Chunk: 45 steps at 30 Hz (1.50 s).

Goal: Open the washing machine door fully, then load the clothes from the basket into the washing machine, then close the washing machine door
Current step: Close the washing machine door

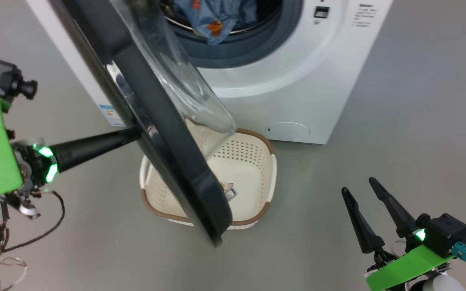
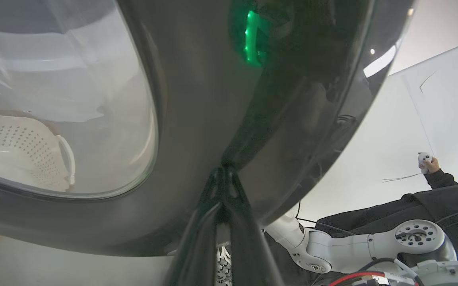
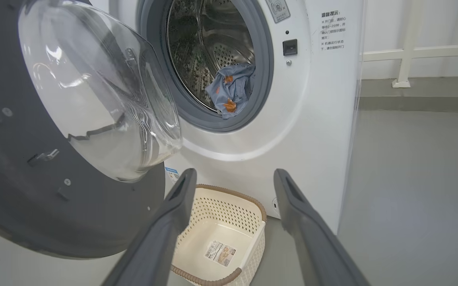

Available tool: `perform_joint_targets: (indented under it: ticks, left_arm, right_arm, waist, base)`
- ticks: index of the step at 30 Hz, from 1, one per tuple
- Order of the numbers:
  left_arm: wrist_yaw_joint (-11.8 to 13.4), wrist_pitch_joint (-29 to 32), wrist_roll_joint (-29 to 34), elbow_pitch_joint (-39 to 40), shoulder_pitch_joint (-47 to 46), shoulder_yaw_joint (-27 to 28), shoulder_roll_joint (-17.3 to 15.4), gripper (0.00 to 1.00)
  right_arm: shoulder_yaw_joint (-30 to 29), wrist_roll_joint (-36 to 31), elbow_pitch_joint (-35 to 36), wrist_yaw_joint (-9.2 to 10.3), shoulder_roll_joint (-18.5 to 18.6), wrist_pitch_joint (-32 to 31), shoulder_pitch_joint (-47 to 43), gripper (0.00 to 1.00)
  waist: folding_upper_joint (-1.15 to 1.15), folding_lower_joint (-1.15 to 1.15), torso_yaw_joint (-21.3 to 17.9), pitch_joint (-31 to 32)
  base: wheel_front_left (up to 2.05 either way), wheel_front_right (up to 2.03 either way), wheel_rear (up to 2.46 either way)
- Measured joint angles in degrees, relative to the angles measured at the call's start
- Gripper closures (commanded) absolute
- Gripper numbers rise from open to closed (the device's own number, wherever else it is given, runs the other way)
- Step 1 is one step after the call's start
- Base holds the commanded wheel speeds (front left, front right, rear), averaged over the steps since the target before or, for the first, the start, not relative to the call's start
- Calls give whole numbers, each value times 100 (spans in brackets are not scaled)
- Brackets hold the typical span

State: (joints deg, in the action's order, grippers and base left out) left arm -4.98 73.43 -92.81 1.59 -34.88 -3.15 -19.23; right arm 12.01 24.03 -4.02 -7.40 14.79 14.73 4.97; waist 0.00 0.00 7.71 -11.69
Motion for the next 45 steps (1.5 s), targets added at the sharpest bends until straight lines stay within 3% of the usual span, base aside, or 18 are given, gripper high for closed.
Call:
perform_joint_targets:
  ticks: [18,45]
  left_arm:
    - [20,-549,252,-368,-440,169,187,100]
    - [-91,-1245,868,-1589,-1525,188,368,100]
  right_arm:
    - [-58,-34,80,0,-131,0,-25,0]
    - [-140,-118,157,0,-517,0,5,0]
  waist:
    - [0,0,-723,-103]
    - [0,0,-1424,-450]
  base:
    - [0,0,0]
    - [0,0,0]
